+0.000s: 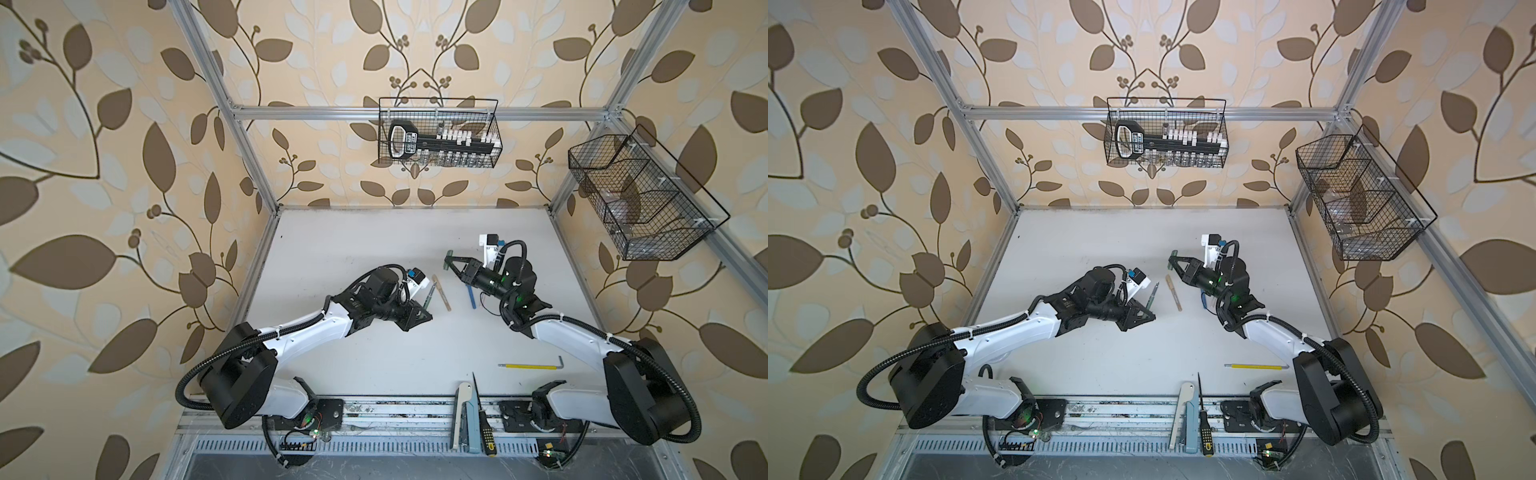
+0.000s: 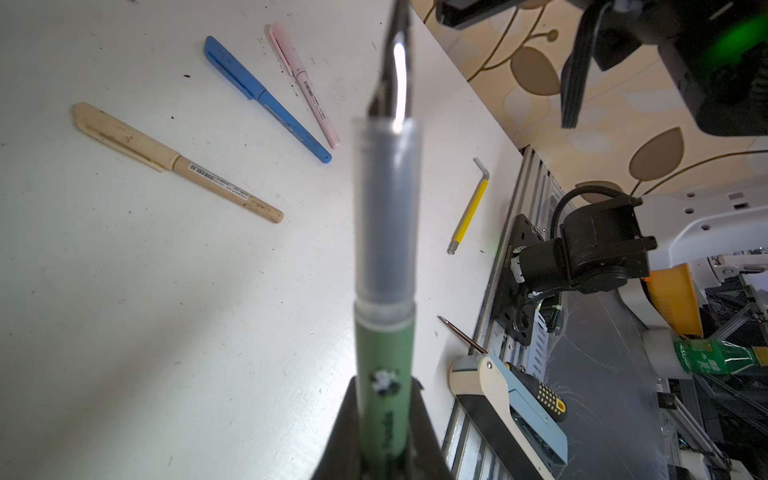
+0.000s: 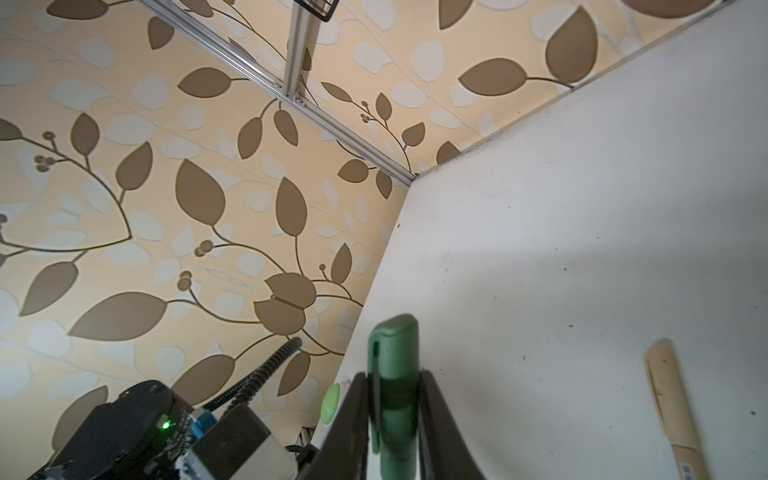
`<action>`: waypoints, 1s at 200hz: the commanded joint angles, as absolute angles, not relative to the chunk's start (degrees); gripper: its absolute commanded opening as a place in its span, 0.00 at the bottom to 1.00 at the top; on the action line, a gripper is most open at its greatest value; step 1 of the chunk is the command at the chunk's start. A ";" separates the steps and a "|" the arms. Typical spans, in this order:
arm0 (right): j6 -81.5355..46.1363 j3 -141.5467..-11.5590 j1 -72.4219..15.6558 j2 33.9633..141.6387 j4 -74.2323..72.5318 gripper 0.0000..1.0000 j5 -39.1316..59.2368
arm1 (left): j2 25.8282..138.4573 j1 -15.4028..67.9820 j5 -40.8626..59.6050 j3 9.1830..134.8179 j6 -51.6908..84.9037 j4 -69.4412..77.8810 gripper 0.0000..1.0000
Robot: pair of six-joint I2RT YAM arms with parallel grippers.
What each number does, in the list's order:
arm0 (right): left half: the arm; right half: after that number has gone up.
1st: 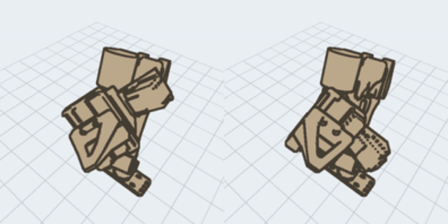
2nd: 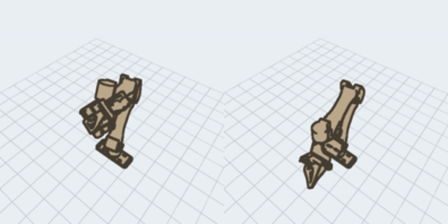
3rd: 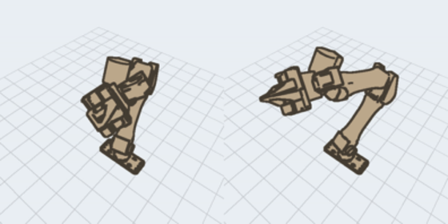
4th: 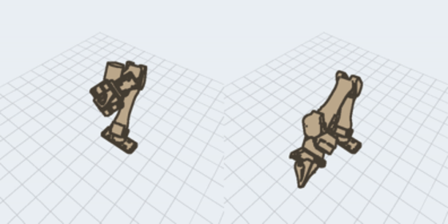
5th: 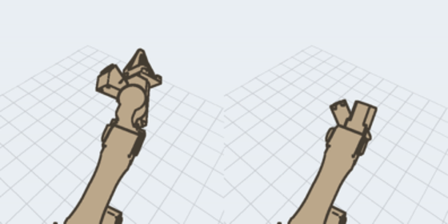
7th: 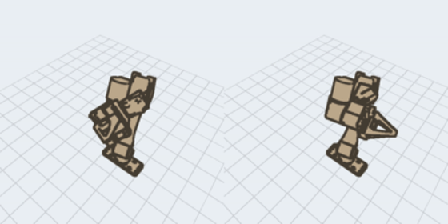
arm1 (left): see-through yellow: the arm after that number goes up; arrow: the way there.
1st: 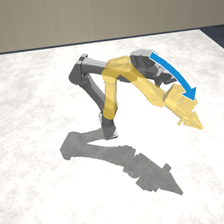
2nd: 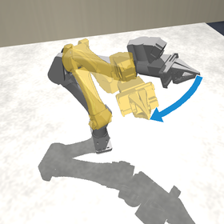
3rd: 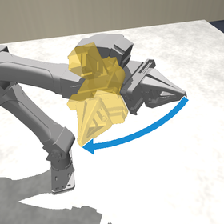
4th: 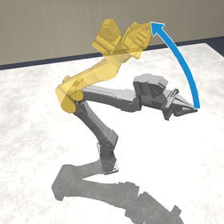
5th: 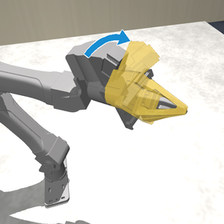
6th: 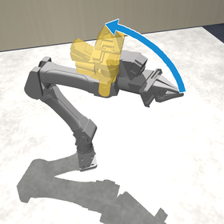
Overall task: Insert the pens into the pen caps
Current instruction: 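Lift the green cap with the right gripper toward the left gripper's pen, then bring the green cap over the pen nib with the right gripper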
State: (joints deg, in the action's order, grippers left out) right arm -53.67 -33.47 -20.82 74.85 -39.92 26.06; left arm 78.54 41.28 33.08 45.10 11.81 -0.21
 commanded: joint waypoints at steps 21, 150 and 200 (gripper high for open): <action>-56.48 -32.85 -23.00 73.69 -45.32 0.22 27.20 | 78.13 41.66 34.83 47.66 12.09 1.58 0.00; -57.04 -31.93 -25.31 76.27 -48.08 0.21 26.98 | 75.95 41.66 33.88 47.20 12.83 2.46 0.00; -56.98 -31.06 -25.65 75.58 -47.80 0.21 26.81 | 75.24 41.66 33.00 47.02 12.88 2.46 0.00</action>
